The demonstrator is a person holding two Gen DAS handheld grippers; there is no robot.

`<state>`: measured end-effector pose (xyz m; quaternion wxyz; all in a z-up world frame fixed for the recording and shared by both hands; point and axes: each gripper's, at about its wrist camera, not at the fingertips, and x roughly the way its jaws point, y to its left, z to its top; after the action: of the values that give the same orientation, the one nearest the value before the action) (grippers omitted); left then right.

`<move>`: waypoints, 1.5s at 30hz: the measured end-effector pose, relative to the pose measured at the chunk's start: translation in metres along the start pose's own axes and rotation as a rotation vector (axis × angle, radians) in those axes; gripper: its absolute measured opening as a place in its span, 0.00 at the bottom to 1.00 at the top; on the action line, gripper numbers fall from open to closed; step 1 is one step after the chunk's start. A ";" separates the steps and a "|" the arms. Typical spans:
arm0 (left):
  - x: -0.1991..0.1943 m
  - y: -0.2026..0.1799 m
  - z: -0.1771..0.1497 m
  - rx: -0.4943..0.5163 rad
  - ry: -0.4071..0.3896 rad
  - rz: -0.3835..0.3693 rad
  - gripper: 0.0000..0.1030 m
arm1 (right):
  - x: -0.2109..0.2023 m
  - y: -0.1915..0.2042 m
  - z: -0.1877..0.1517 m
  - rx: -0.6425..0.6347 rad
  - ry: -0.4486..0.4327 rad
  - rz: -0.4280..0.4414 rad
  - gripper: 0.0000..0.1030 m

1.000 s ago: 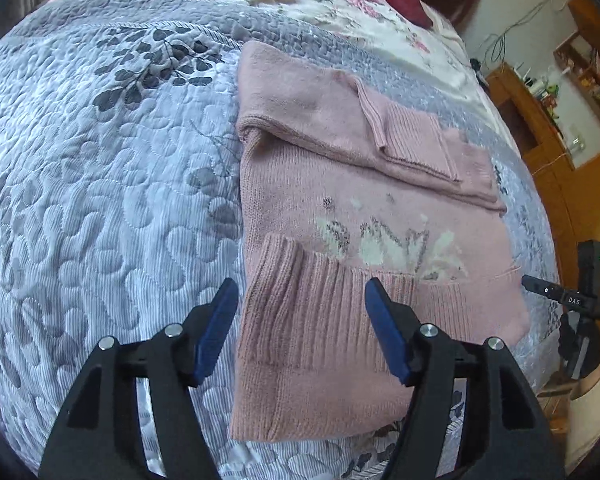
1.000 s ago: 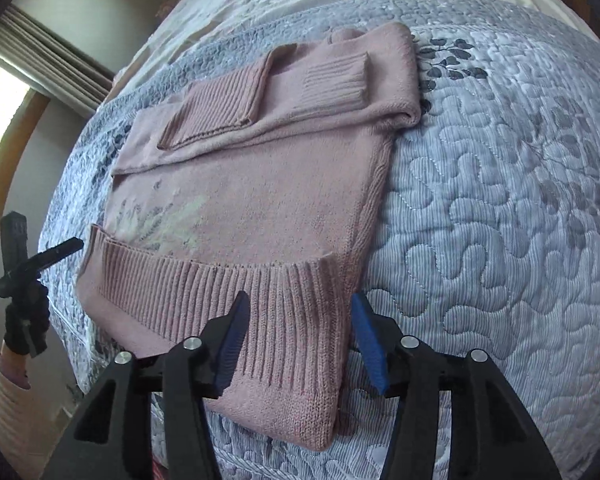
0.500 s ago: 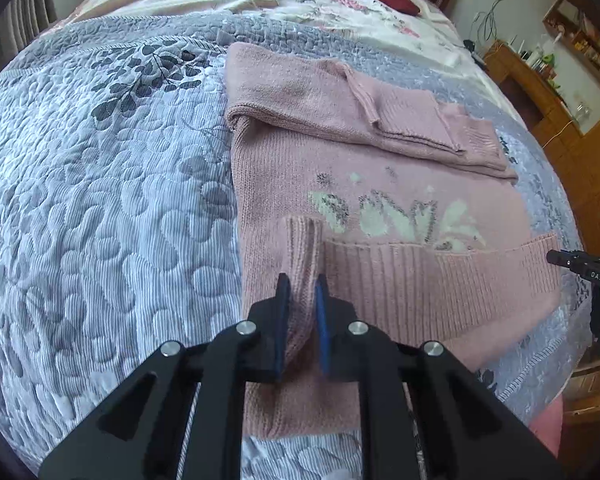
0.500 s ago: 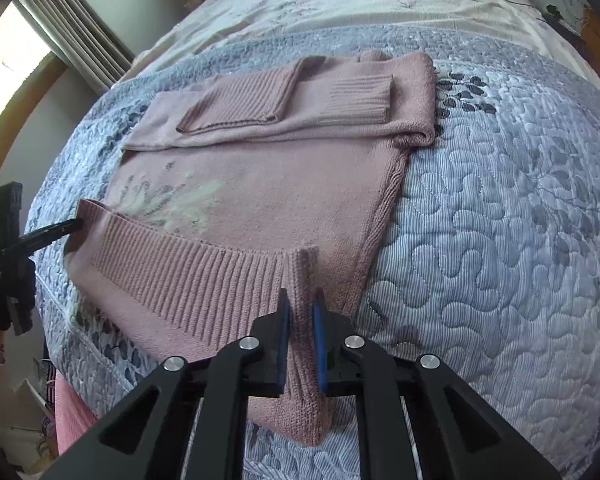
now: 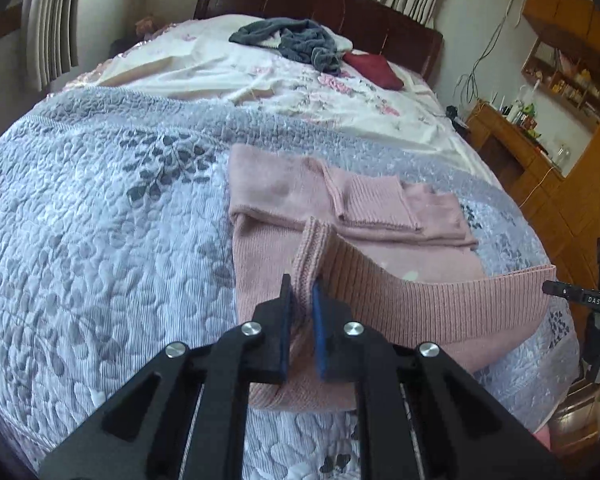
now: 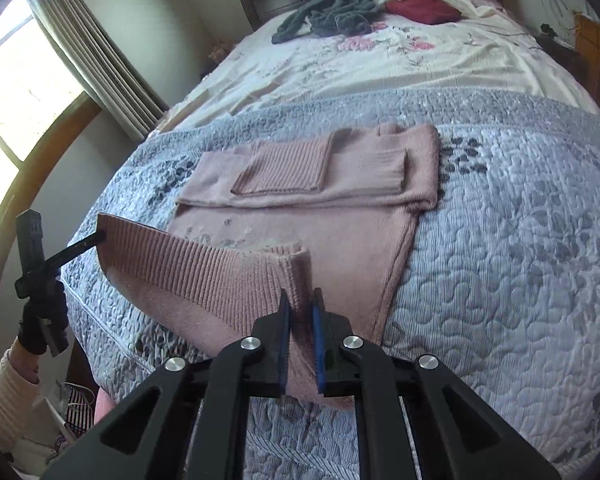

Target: Fold small clothes

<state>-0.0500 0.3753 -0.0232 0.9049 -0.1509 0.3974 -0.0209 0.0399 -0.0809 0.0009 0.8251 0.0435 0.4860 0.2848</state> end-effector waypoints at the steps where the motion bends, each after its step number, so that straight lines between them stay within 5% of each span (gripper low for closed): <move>1: -0.001 -0.003 0.010 0.005 -0.018 -0.004 0.08 | -0.003 0.001 0.009 -0.006 -0.014 -0.001 0.09; 10: 0.031 -0.012 0.108 -0.018 -0.122 -0.017 0.08 | -0.001 -0.014 0.114 -0.006 -0.099 -0.038 0.09; 19: 0.117 0.005 0.173 -0.047 -0.105 0.025 0.08 | 0.073 -0.057 0.195 0.059 -0.075 -0.090 0.09; 34: 0.254 0.047 0.152 -0.086 0.101 0.158 0.10 | 0.201 -0.121 0.199 0.175 0.064 -0.165 0.09; 40: 0.275 0.061 0.143 -0.116 0.165 0.203 0.22 | 0.219 -0.131 0.193 0.172 0.104 -0.213 0.10; 45: 0.261 0.062 0.145 -0.122 0.158 0.212 0.34 | 0.206 -0.134 0.187 0.193 0.103 -0.224 0.22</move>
<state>0.2287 0.4306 -0.1347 0.8571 -0.1606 0.4818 0.0868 0.3267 -0.0488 -0.1079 0.8176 0.0537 0.5546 0.1448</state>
